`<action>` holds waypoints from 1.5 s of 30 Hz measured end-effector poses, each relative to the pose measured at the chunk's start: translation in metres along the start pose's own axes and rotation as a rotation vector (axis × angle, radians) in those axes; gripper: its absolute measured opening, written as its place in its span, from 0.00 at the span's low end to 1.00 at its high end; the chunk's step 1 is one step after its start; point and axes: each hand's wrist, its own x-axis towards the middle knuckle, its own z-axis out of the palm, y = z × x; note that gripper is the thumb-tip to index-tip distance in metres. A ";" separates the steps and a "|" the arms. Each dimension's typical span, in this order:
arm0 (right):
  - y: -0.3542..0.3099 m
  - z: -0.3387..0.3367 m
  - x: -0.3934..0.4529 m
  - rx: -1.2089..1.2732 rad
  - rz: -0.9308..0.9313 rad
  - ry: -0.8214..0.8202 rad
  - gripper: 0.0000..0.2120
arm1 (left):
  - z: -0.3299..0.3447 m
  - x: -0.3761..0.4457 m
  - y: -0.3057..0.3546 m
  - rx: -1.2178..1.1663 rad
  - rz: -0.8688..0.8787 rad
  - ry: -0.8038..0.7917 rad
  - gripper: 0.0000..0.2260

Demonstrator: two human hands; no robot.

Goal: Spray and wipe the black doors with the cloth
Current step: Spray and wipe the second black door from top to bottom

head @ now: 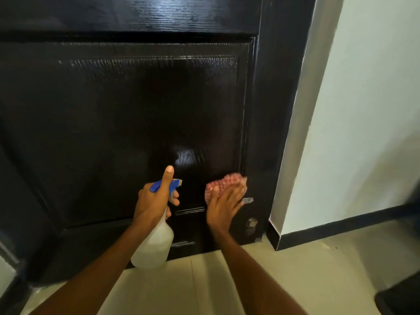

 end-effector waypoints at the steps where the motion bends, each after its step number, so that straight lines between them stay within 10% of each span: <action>1: 0.008 0.012 -0.012 0.057 0.152 -0.057 0.36 | 0.000 -0.002 0.000 0.015 -0.007 0.000 0.29; 7: -0.014 0.027 -0.009 0.529 0.595 0.046 0.30 | -0.007 -0.009 -0.009 0.036 -0.068 0.006 0.28; 17: -0.026 -0.003 0.035 0.108 -0.255 0.201 0.36 | 0.003 -0.006 -0.021 0.040 -0.075 0.021 0.35; 27: 0.002 0.070 -0.052 0.028 0.157 -0.104 0.39 | -0.049 -0.022 -0.039 0.052 -0.202 0.067 0.33; 32: -0.015 0.128 -0.117 -0.396 -0.372 -0.287 0.34 | -0.091 -0.045 -0.062 0.066 -0.215 0.179 0.36; 37: -0.019 0.138 -0.115 -0.548 -0.976 -0.384 0.50 | -0.117 -0.047 -0.070 0.109 -0.226 0.207 0.37; 45: 0.069 0.068 -0.053 -0.617 -0.710 -0.260 0.31 | -0.096 -0.040 -0.054 0.047 -0.246 0.108 0.30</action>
